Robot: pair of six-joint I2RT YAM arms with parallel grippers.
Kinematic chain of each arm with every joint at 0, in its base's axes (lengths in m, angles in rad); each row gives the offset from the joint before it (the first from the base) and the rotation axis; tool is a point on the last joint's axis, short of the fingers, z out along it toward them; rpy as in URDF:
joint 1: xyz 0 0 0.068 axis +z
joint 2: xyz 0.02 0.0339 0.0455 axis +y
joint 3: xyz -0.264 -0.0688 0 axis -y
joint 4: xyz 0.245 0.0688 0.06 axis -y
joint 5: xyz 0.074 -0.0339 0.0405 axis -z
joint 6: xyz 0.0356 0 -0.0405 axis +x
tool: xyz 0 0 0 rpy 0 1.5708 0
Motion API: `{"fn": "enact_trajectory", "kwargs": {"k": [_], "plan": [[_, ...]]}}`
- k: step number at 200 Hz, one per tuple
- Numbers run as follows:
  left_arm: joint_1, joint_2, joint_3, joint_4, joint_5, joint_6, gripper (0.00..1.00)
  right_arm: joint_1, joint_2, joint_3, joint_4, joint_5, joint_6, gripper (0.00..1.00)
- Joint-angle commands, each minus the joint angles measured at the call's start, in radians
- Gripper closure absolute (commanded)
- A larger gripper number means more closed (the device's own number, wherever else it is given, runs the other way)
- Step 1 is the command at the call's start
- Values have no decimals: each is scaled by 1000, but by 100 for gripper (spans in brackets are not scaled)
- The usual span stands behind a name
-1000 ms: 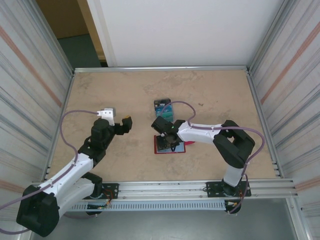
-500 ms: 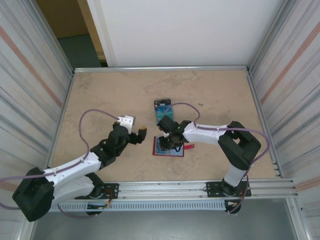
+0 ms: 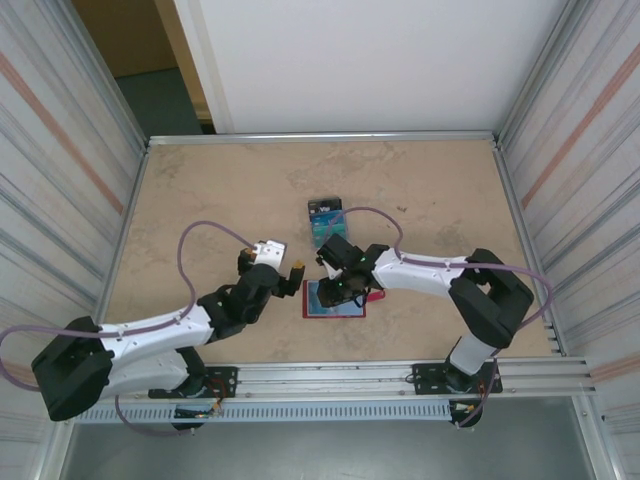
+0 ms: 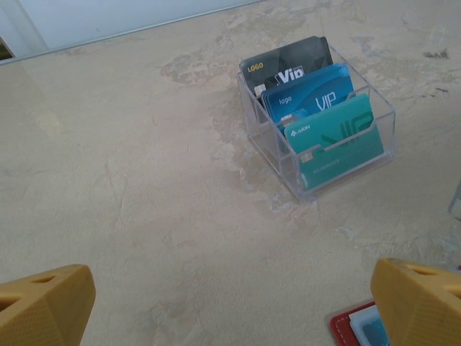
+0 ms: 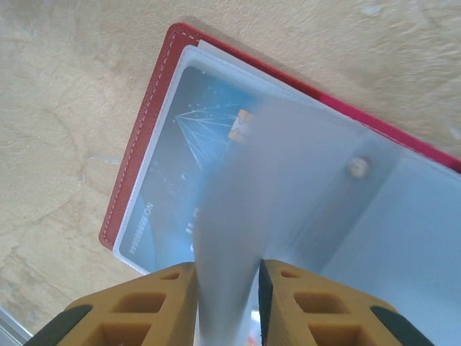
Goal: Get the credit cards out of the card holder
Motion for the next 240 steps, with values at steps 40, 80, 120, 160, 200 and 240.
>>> {"fn": "enact_trajectory", "kwargs": {"k": [40, 80, 120, 160, 200, 240], "plan": [[-20, 23, 59, -49, -93, 30, 2, -18, -75, -41, -66, 112, 20, 71], [-28, 36, 66, -75, -87, 33, 1, -50, -80, -77, -59, 115, 46, 70], [-47, 48, 74, -86, -88, 59, 1, -73, -81, -88, -46, 103, 47, 68], [-84, 86, 88, -124, -128, 72, 1, -100, -79, -91, -32, 90, 24, 70], [-102, 131, 99, -142, -145, 70, 1, -103, -115, -81, -60, 101, 22, 66], [-127, 177, 118, -172, -152, 59, 1, -118, -176, -83, -126, 165, 41, 64]]}}
